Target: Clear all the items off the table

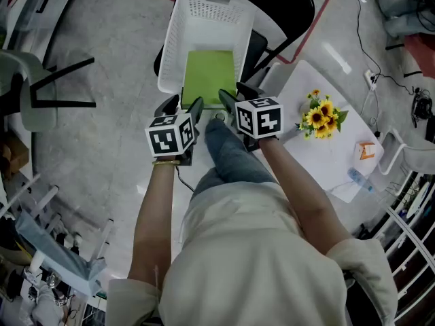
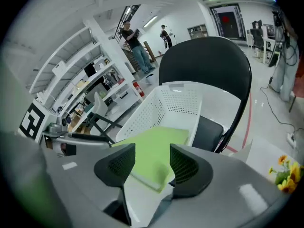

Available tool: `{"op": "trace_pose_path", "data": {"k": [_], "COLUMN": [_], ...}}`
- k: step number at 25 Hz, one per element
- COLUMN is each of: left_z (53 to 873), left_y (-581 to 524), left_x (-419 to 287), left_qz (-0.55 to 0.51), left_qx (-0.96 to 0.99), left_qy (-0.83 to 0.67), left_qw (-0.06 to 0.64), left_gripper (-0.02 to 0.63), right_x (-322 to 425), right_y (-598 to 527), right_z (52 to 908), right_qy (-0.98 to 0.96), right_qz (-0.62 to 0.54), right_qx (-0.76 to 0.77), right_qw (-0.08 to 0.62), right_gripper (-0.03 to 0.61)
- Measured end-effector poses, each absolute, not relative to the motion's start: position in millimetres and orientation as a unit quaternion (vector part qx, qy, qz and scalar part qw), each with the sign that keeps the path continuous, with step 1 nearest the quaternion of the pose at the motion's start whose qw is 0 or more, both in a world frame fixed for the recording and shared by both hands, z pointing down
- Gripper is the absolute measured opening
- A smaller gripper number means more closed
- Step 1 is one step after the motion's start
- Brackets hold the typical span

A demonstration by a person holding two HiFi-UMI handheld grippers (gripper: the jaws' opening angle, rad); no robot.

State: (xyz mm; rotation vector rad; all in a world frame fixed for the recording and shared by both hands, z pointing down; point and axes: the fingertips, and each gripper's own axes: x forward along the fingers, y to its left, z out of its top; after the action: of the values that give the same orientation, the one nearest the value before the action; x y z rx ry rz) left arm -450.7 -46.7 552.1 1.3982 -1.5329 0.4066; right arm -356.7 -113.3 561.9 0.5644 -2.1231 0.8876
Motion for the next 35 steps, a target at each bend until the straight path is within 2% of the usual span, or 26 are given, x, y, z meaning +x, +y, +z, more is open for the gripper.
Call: {"op": "trace_pose_path", "data": {"k": [12, 19, 27, 35], "left_z": [541.6, 529.8, 519.4, 509.3], "left_y": [-44.2, -39.2, -26.4, -14.1], "left_x": [-446.0, -442.5, -433.8, -424.8], "left_qz": [0.162, 0.166, 0.176, 0.183], "left_qx": [0.579, 0.58, 0.578, 0.579], "left_qy": [-0.634, -0.642, -0.652, -0.658], "left_qw": [0.486, 0.473, 0.459, 0.445], "left_gripper": [0.265, 0.158, 0.052, 0.011], "right_x": [-359.6, -361.4, -359.3, -353.2], "right_y": [-107.7, -97.9, -82.7, -66.2], "right_z": [549.3, 534.3, 516.2, 500.1], "right_qy": [-0.843, -0.853, -0.865, -0.872], "right_qz": [0.333, 0.324, 0.311, 0.302], "right_qx": [0.206, 0.193, 0.18, 0.174], "right_qw": [0.369, 0.36, 0.351, 0.342], "right_gripper": [0.216, 0.177, 0.083, 0.023]}}
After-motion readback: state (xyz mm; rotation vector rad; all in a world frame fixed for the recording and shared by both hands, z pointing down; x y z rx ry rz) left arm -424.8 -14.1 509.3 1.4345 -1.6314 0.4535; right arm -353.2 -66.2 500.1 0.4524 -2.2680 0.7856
